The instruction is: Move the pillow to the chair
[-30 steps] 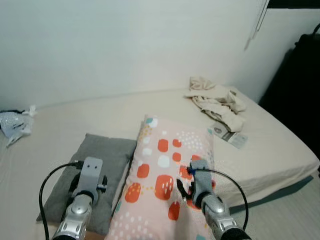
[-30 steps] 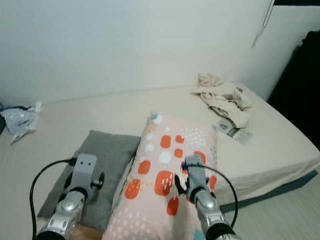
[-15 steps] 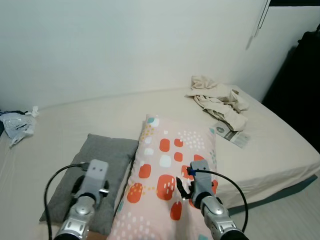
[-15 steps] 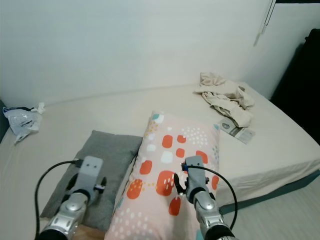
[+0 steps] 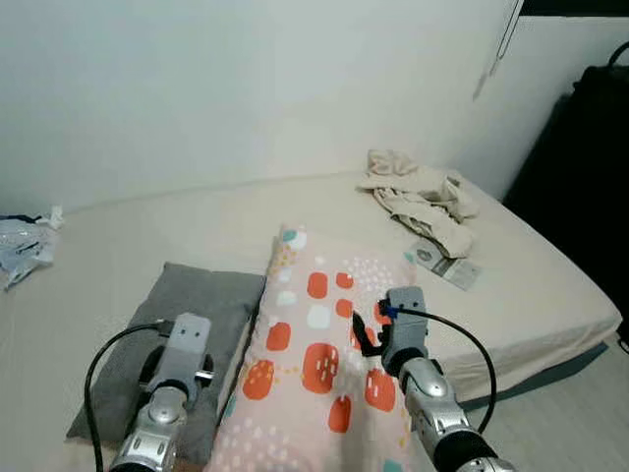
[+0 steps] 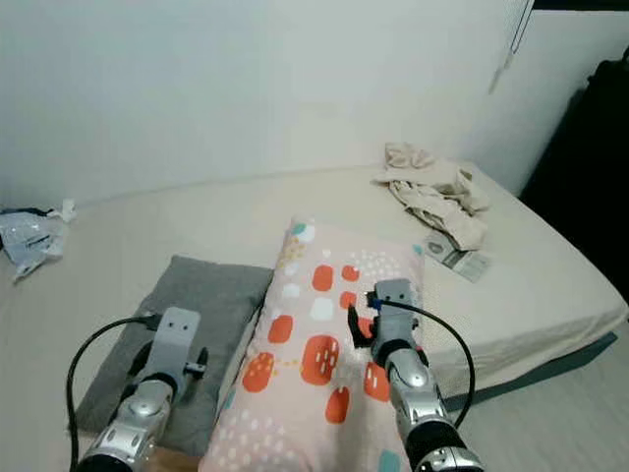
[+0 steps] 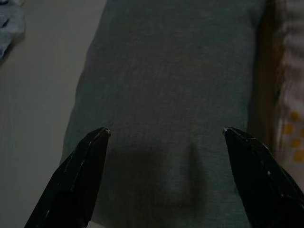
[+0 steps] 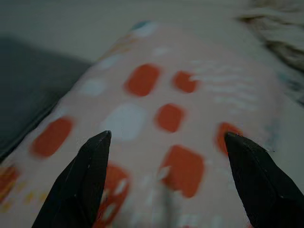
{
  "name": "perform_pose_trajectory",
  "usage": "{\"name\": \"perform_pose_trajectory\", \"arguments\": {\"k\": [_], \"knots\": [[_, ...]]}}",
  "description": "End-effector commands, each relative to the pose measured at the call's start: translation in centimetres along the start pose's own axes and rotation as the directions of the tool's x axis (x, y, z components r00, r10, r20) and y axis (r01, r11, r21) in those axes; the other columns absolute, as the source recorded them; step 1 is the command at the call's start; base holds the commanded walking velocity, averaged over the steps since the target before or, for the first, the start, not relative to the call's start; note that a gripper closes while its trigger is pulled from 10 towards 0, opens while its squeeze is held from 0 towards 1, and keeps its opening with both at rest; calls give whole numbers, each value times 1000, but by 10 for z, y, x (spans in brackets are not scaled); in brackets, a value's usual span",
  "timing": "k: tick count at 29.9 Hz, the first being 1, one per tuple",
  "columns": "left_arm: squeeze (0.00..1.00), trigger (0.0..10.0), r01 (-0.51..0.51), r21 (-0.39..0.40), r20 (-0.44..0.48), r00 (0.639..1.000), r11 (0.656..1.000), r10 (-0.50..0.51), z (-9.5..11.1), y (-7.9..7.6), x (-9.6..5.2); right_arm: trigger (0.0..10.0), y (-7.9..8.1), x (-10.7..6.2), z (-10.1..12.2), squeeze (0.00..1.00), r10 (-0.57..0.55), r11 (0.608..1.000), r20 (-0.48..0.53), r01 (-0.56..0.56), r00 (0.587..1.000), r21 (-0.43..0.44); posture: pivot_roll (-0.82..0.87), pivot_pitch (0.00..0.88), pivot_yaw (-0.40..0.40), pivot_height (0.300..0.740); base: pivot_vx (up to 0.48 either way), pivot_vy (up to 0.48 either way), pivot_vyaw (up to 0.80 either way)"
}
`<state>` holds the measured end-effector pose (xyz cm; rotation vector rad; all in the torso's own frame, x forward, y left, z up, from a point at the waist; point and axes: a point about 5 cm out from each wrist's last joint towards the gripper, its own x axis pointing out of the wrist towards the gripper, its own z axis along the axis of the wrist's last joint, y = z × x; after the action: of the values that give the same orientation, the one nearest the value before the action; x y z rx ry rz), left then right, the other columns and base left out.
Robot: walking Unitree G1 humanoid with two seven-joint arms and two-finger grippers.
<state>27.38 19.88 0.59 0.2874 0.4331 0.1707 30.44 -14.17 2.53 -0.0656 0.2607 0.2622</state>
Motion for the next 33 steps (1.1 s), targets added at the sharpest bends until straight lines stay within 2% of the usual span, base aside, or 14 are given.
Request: {"name": "perform_pose_trajectory", "arguments": {"k": [1, 3, 5, 9, 10, 14, 18, 24, 27, 30, 33], "knots": [[0, 10000, 19, -20, 24, 1000, 1000, -19, 2, 0, -2, 10000, 12, -3, -3, 0, 112, 994, 14, -112, 994, -20, 0, 40, -86, 740, 0, 0, 0], [0, 10000, 50, 22, 19, 999, 998, -51, -4, 0, -5, 10000, 18, -5, -4, 0, 159, 987, 25, -158, 987, -42, -1, 38, -82, 740, 0, 0, 0], [0, 10000, 53, 48, 12, 998, 997, -54, -9, 5, -8, 10000, 17, -7, -6, 0, 150, 988, 19, -149, 988, -29, 0, 36, -81, 740, 0, 0, 0], [0, 10000, 30, 23, 2, 1000, 999, -30, -12, 14, -9, 10000, 11, -8, -11, 0, 98, 995, 0, -98, 995, 8, 4, 37, -79, 740, 0, 0, 0], [0, 10000, 13, -1, -4, 1000, 1000, -13, -13, 20, -8, 10000, 7, -9, -13, 0, 64, 997, -9, -63, 998, 40, 7, 37, -78, 740, 0, 0, 0], [0, 10000, 5, -14, -8, 1000, 1000, -5, -12, 22, -7, 10000, 6, -9, -14, 0, 60, 997, -17, -59, 998, 48, 7, 37, -76, 740, 0, 0, 0], [0, 10000, 14, -30, 5, 1000, 999, -13, -4, 13, -3, 10000, 5, -9, -15, 0, 55, 997, -31, -54, 998, 54, 3, 40, -76, 740, 0, 0, 0], [0, 10000, 29, -25, 15, 999, 999, -29, -3, 8, -5, 10000, 6, -9, -16, 0, 61, 997, -39, -59, 997, 52, 3, 40, -77, 740, 0, 0, 0], [0, 10000, 31, -55, 19, 999, 998, -30, -3, 3, -6, 10000, 7, -12, -23, 0, 71, 997, -70, -69, 995, 41, 10, 36, -77, 740, 0, 0, 0], [0, 10000, 107, -16, 91, 990, 994, -105, 7, -8, -7, 10000, 5, -14, -28, 0, 49, 998, -92, -44, 995, 48, 6, 36, -72, 740, 0, 0, 0], [0, 10000, 133, 10, 97, 986, 991, -133, 6, -11, -9, 10000, 6, -15, -30, 0, 50, 999, -99, -48, 994, 26, -2, 33, -64, 740, 0, 0, 0]]}}
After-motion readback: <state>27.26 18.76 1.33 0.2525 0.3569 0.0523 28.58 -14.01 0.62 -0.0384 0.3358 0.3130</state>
